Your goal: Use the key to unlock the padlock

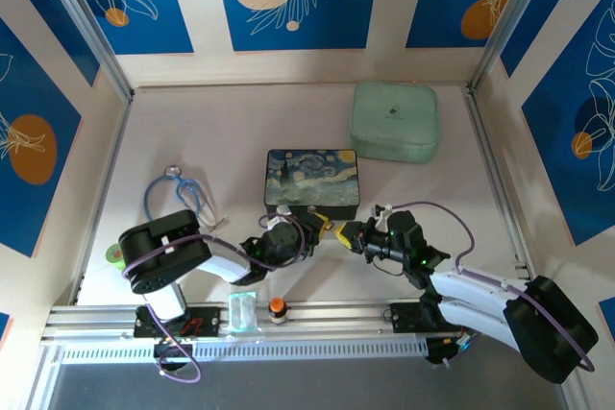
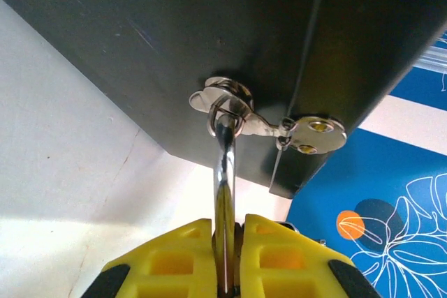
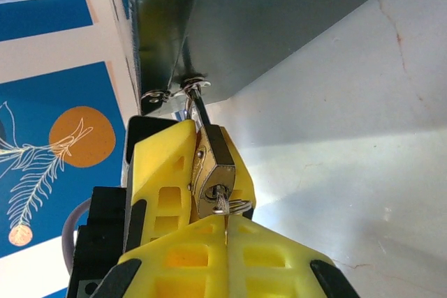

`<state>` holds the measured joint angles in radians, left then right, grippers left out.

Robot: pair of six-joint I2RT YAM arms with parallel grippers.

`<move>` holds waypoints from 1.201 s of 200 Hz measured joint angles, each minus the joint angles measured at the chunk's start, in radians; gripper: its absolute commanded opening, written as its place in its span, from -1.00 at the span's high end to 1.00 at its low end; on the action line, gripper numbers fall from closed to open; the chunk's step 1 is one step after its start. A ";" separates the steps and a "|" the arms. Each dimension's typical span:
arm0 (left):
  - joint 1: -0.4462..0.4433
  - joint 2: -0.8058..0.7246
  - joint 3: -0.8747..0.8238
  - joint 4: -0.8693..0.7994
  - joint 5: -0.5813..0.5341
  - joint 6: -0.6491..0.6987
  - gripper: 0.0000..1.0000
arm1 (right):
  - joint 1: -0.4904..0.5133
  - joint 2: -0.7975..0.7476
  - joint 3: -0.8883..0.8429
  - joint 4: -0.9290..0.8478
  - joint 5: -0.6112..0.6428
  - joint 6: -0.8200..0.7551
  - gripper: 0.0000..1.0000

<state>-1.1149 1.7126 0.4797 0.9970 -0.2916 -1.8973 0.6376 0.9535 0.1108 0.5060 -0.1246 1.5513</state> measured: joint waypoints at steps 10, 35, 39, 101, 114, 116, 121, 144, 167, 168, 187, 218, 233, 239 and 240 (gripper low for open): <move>0.001 0.000 0.005 -0.011 -0.001 0.005 1.00 | -0.002 0.003 0.018 -0.031 0.000 -0.022 1.00; 0.005 -0.003 0.018 -0.049 0.000 0.017 1.00 | -0.002 0.021 0.053 -0.095 -0.001 -0.082 1.00; 0.005 -0.003 0.021 -0.057 0.000 0.019 1.00 | -0.003 0.026 0.055 -0.097 -0.002 -0.088 1.00; 0.010 -0.003 0.025 -0.114 0.002 0.048 1.00 | -0.016 0.144 0.073 -0.067 -0.051 -0.122 0.83; 0.010 -0.003 0.026 -0.114 0.007 0.048 1.00 | -0.016 0.119 0.074 -0.095 -0.043 -0.132 0.59; 0.010 -0.003 0.026 -0.114 0.011 0.048 1.00 | -0.016 0.114 0.074 -0.099 -0.040 -0.138 0.55; 0.010 -0.003 0.027 -0.113 0.017 0.048 1.00 | -0.014 0.097 0.075 -0.116 -0.037 -0.140 0.46; 0.010 -0.010 0.032 -0.125 0.041 0.056 1.00 | -0.011 -0.015 0.090 -0.244 0.007 -0.208 0.09; 0.013 -0.019 0.039 -0.162 0.057 0.077 1.00 | -0.011 -0.117 0.139 -0.422 0.062 -0.343 -0.22; 0.014 -0.019 0.039 -0.164 0.058 0.079 1.00 | -0.011 -0.119 0.141 -0.427 0.062 -0.350 -0.23; 0.016 -0.021 0.042 -0.178 0.063 0.093 1.00 | -0.011 -0.133 0.216 -0.557 0.094 -0.509 -0.34; 0.021 -0.037 0.059 -0.244 0.063 0.125 1.00 | 0.035 -0.076 0.324 -0.693 0.186 -0.723 0.01; 0.022 -0.051 0.071 -0.290 0.063 0.136 1.00 | 0.092 -0.031 0.348 -0.712 0.246 -0.826 0.08; 0.023 -0.056 0.074 -0.305 0.064 0.142 1.00 | 0.116 -0.014 0.349 -0.710 0.269 -0.859 0.08; 0.023 -0.057 0.074 -0.306 0.064 0.143 1.00 | 0.119 -0.013 0.349 -0.709 0.272 -0.864 0.08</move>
<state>-1.0916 1.6554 0.5533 0.6907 -0.2279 -1.7546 0.7570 0.9409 0.4599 -0.2031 0.1471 0.6876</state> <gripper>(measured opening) 0.098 0.468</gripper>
